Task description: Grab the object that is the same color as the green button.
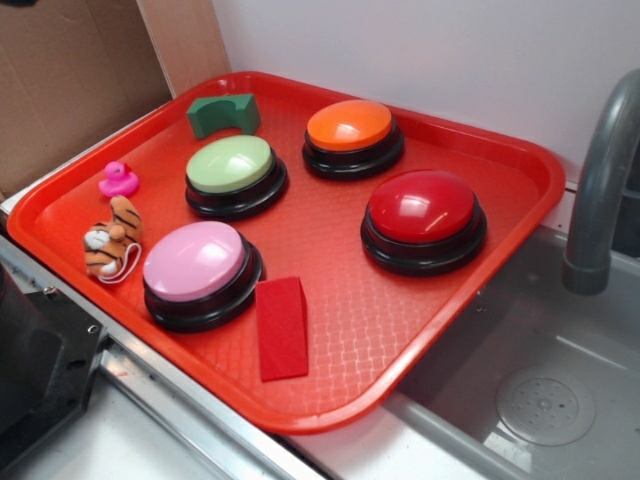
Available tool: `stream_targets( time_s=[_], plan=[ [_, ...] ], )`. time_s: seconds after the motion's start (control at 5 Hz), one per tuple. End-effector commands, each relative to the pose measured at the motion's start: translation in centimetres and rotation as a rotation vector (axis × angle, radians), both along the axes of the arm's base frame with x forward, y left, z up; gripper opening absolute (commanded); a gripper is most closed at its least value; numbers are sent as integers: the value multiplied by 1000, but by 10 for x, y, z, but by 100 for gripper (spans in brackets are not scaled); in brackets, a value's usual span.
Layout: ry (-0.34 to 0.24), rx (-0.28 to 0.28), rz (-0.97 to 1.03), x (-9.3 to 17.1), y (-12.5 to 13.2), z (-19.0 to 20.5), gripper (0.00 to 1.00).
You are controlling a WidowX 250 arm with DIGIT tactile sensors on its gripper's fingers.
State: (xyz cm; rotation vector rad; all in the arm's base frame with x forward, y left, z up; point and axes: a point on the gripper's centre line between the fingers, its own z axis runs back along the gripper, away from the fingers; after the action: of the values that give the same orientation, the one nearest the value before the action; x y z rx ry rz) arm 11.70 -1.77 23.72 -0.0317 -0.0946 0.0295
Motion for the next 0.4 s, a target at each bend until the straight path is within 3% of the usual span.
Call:
stream_targets(
  time_s=[0.0,0.2],
  plan=[
    [0,0,0,0,0,0,100],
    [-120,193,-64,50,26,-19,100]
  ],
)
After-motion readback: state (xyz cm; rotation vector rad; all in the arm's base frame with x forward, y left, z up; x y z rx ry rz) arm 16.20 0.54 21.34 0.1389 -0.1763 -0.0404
